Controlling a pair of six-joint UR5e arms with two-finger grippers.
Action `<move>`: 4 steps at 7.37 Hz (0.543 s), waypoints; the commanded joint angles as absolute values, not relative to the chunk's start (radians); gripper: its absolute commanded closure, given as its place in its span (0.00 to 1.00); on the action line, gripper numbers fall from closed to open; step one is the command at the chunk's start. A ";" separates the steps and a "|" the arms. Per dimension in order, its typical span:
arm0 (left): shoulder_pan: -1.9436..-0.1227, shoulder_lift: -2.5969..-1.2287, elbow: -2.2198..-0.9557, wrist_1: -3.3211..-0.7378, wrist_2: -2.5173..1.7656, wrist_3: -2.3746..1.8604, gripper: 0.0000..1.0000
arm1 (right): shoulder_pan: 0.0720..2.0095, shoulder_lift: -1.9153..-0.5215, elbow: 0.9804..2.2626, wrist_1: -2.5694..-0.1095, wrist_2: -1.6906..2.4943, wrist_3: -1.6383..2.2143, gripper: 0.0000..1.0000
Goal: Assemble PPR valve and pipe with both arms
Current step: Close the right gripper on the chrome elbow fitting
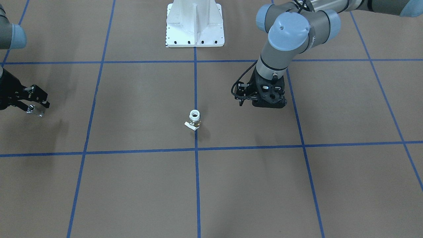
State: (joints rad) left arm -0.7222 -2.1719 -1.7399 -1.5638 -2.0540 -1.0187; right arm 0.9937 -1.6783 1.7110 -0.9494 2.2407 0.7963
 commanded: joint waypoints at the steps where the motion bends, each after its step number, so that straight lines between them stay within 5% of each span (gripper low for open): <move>1: -0.721 -2.172 -1.738 -1.565 -2.054 -1.022 0.19 | 0.994 -1.690 1.713 -0.951 2.237 0.795 0.18; 4: -0.721 -2.172 -1.735 -1.565 -2.054 -1.020 0.19 | 0.986 -1.701 1.706 -0.954 2.200 0.795 0.30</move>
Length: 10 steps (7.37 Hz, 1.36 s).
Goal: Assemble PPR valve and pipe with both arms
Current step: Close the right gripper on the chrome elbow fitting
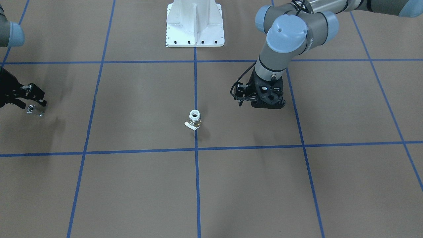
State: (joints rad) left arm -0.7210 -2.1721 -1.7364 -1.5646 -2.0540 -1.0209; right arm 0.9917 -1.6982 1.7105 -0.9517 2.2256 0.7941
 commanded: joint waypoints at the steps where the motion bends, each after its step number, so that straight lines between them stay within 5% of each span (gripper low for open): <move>1: -0.721 -2.172 -1.736 -1.565 -2.054 -1.017 0.19 | 0.985 -1.697 1.704 -0.957 2.191 0.795 0.34; 3: -0.721 -2.171 -1.736 -1.565 -2.054 -1.017 0.19 | 0.985 -1.694 1.706 -0.959 2.191 0.795 0.41; 7: -0.724 -2.171 -1.741 -1.563 -2.054 -1.020 0.19 | 0.985 -1.695 1.704 -0.959 2.189 0.795 0.41; 8: -0.724 -2.171 -1.744 -1.563 -2.054 -1.022 0.19 | 0.986 -1.695 1.704 -0.959 2.189 0.795 0.52; 10: -0.726 -2.171 -1.746 -1.563 -2.054 -1.023 0.19 | 0.986 -1.698 1.704 -0.957 2.189 0.793 0.58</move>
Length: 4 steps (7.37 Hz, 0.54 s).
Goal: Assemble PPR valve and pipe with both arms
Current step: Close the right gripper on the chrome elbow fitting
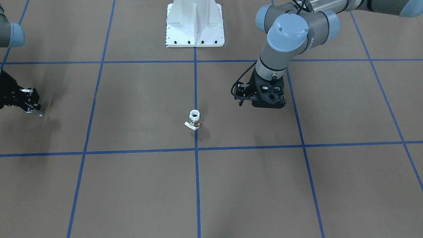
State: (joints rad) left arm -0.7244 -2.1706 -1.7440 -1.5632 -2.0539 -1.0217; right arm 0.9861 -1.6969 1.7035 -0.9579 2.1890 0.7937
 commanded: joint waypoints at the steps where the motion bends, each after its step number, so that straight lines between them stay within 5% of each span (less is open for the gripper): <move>1: -0.726 -2.171 -1.746 -1.563 -2.054 -1.023 0.19 | 0.986 -1.698 1.704 -0.957 2.189 0.793 0.70; 2: -0.726 -2.171 -1.746 -1.563 -2.054 -1.023 0.19 | 0.986 -1.697 1.704 -0.957 2.189 0.793 0.96; 4: -0.729 -2.171 -1.759 -1.562 -2.056 -1.023 0.19 | 1.000 -1.663 1.724 -0.986 2.224 0.807 1.00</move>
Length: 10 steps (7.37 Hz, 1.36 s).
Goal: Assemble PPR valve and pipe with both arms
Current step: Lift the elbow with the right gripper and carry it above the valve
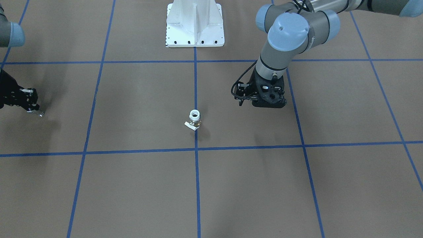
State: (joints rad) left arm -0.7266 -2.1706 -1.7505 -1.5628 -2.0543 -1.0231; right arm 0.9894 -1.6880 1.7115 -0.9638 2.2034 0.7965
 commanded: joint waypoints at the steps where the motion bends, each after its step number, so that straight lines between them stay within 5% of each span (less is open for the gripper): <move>1: -0.730 -2.171 -1.761 -1.562 -2.057 -1.020 0.19 | 1.009 -1.594 1.796 -1.147 2.229 0.808 1.00; 3: -0.741 -2.119 -1.808 -1.563 -2.060 -1.000 0.19 | 1.011 -1.301 1.874 -1.570 2.209 0.840 1.00; 6: -0.810 -1.971 -1.884 -1.568 -2.080 -0.817 0.19 | 0.823 -0.967 1.835 -1.686 2.088 1.211 1.00; 8: -0.891 -1.896 -1.884 -1.575 -2.184 -0.689 0.19 | 0.702 -0.704 1.620 -1.686 1.990 1.386 1.00; 10: -0.902 -1.870 -1.873 -1.606 -2.186 -0.664 0.17 | 0.663 -0.600 1.511 -1.684 1.983 1.426 1.00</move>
State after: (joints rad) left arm -0.8889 -1.8859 -1.8785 -1.5906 -2.1785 -0.6829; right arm 0.6935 -0.6741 1.5852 -1.6845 1.9963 1.3892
